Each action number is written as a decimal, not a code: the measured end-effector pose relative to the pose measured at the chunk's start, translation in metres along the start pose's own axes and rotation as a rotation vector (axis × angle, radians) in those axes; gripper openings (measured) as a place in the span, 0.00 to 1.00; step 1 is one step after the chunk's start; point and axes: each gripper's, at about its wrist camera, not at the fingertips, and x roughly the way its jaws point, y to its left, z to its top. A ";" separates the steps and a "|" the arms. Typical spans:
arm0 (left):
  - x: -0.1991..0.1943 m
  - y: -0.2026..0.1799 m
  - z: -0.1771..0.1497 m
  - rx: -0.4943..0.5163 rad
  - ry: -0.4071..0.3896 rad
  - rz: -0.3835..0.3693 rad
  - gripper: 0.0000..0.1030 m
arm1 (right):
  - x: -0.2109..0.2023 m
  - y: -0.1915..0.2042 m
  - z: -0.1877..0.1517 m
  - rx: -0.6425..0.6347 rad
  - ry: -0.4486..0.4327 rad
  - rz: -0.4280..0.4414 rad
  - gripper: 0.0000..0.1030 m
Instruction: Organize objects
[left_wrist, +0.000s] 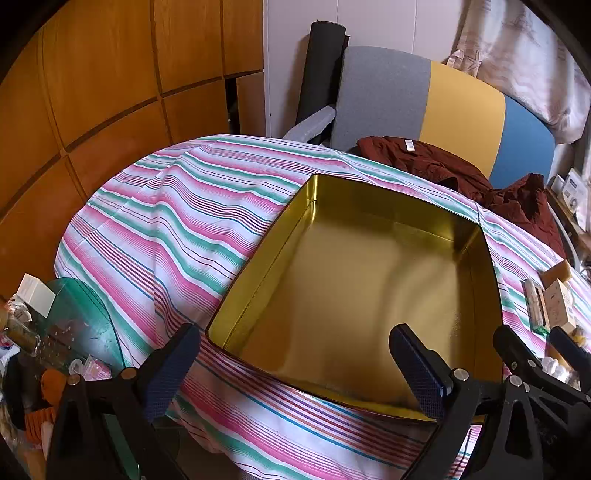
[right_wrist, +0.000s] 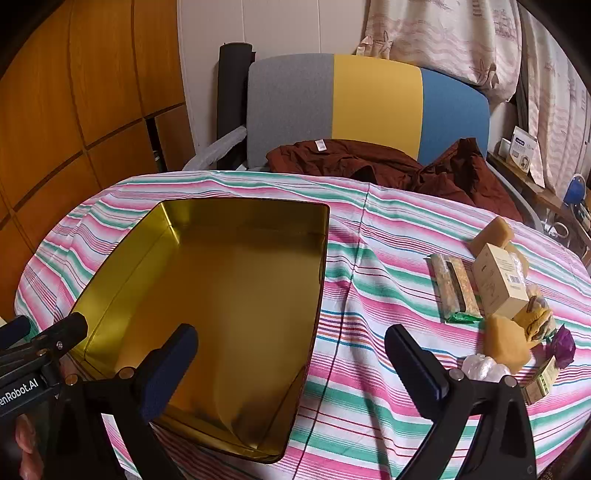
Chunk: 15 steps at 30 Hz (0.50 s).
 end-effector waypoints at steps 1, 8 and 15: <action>0.000 0.000 0.000 0.000 -0.001 -0.001 1.00 | -0.001 0.000 0.000 -0.001 -0.002 0.000 1.00; 0.000 -0.002 -0.001 0.001 -0.004 -0.004 1.00 | -0.001 0.003 0.000 -0.013 -0.004 0.003 1.00; 0.001 -0.001 -0.001 0.005 0.008 -0.006 1.00 | -0.001 0.002 -0.001 -0.009 -0.002 0.001 1.00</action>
